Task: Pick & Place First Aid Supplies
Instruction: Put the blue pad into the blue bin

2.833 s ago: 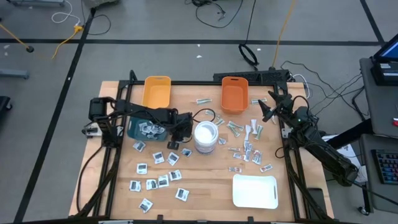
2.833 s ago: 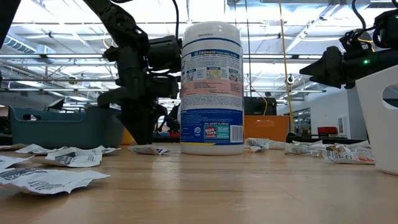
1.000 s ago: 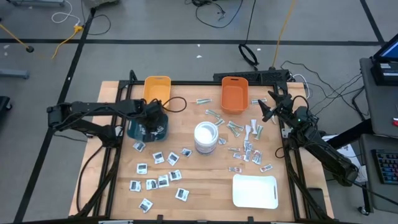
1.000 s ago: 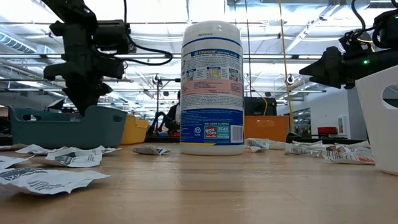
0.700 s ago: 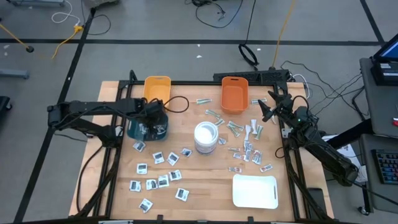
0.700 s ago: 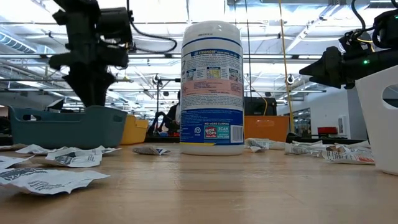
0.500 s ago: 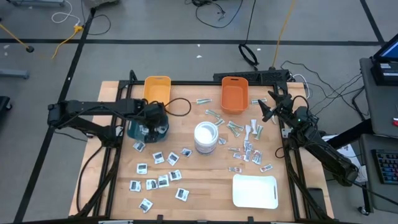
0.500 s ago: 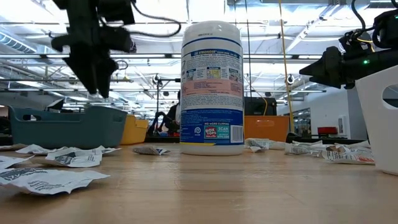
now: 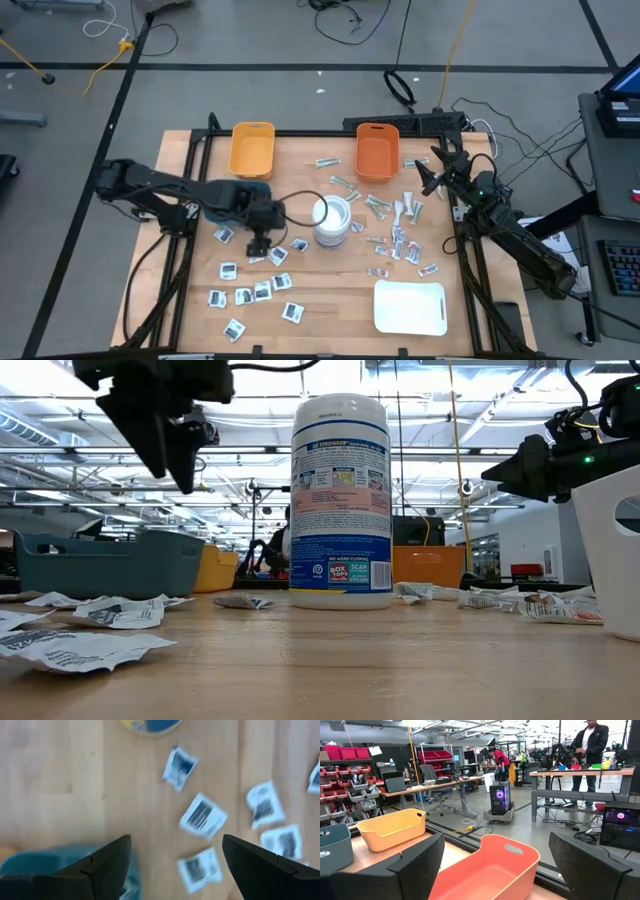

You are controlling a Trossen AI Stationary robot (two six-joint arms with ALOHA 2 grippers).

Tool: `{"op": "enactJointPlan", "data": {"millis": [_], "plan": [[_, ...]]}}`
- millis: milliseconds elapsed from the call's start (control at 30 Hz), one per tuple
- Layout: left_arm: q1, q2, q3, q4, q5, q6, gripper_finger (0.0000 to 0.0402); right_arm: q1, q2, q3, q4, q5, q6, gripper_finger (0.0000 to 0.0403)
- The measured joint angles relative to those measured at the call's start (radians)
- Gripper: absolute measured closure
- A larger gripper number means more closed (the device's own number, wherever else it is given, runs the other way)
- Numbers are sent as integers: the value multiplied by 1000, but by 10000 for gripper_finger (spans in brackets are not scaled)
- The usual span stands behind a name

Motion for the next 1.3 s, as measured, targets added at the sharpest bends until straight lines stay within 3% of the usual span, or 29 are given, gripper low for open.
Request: {"op": "enactJointPlan", "data": {"millis": [267,400,667,1300], "plan": [[-65,93,-12,225,-87,-109,82,0,0,0,0,0,0,46],[-70,102,-68,309,-158,-163,82,0,0,0,0,0,0,46],[-71,101,-191,573,-185,-184,82,0,0,0,0,0,0,46],[-70,287,-240,705,-158,-150,82,0,0,0,2,0,0,46]]}}
